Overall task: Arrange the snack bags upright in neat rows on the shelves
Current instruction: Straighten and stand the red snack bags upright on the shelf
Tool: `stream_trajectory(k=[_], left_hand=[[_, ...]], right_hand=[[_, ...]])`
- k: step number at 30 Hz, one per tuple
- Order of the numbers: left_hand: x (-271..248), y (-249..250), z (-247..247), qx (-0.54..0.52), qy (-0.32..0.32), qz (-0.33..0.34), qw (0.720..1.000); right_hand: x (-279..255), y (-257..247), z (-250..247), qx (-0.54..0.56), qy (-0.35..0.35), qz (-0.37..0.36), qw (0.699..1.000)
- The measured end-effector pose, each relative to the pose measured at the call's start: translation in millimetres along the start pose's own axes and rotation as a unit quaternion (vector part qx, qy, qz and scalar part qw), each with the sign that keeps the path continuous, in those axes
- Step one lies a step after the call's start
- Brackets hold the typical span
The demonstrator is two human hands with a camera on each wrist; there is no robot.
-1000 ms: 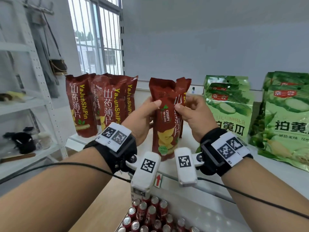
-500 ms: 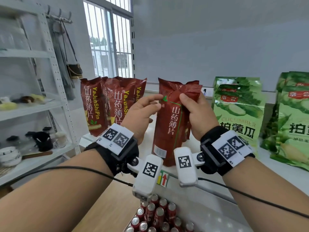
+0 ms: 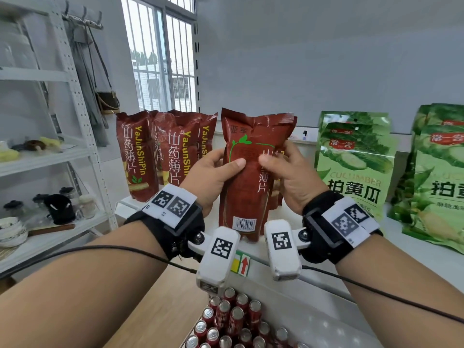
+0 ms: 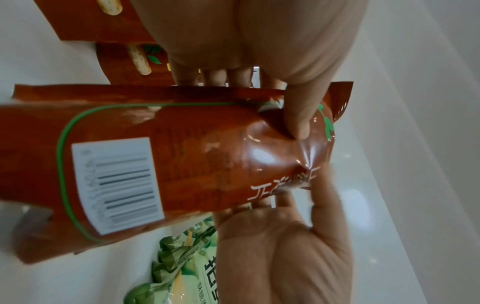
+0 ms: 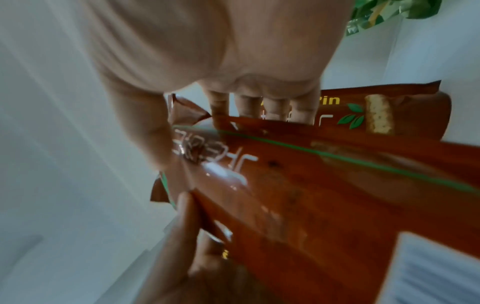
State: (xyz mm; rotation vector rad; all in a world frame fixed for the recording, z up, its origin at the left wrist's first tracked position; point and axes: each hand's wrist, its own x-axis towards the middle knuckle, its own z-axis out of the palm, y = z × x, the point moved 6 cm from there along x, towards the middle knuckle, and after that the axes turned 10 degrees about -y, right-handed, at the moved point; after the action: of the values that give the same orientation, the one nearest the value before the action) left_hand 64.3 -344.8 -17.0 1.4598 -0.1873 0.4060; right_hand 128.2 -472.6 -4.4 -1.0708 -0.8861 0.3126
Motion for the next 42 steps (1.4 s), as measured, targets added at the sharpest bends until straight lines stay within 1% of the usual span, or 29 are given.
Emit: stream_trajectory(k=[2, 4, 7, 9, 12, 17, 19, 23, 26, 28, 32, 34, 37, 40, 42], left_hand=[[0, -2, -1, -0.007, 0.002, 0.001, 1.0], [-1, -6, -1, -0.021, -0.019, -0.007, 1.0], [-4, -14, -2, -0.01, -0.071, -0.053, 0.996], [-6, -16, -4, 0.023, -0.086, -0.075, 0.993], [-6, -14, -7, 0.046, -0.073, -0.073, 0.994], [-3, -5, -3, 0.031, -0.044, -0.033, 0.998], [-3, -3, -1, 0.015, -0.039, -0.023, 0.999], [-4, -3, 2, 0.014, -0.055, -0.042, 0.998], [-4, -1, 4, 0.03, -0.038, -0.048, 0.998], [-2, 4, 7, 0.033, -0.017, -0.037, 0.999], [-1, 13, 12, -0.011, 0.011, -0.016, 1.0], [-1, 17, 15, -0.038, 0.018, -0.004, 0.999], [-3, 21, 18, -0.063, 0.022, -0.008, 0.998], [-4, 22, 18, -0.033, 0.023, -0.02, 0.999], [-4, 23, 17, -0.015, 0.035, -0.024, 0.999]], right_hand=[[-1, 6, 0, -0.031, 0.012, 0.01, 0.999], [0, 7, -2, -0.027, 0.038, 0.001, 0.999], [3, 1, -7, 0.007, 0.07, -0.019, 0.997], [5, -3, -10, 0.025, 0.089, -0.027, 0.995], [2, -1, -13, 0.048, 0.101, -0.016, 0.994], [-9, 14, -6, -0.012, 0.047, 0.069, 0.996], [-10, 15, -5, -0.015, 0.04, 0.078, 0.996], [-9, 2, -13, 0.036, 0.102, 0.034, 0.994], [-10, -5, -18, 0.028, 0.143, 0.02, 0.989], [-13, -8, -15, 0.017, 0.128, 0.014, 0.991], [-18, -16, -1, -0.028, 0.033, -0.009, 0.999], [-18, -19, 4, -0.065, 0.002, -0.019, 0.998], [-18, -27, 5, -0.116, 0.008, -0.062, 0.991], [-17, -32, 7, -0.127, 0.013, -0.092, 0.988], [-16, -35, 8, -0.124, 0.014, -0.103, 0.987]])
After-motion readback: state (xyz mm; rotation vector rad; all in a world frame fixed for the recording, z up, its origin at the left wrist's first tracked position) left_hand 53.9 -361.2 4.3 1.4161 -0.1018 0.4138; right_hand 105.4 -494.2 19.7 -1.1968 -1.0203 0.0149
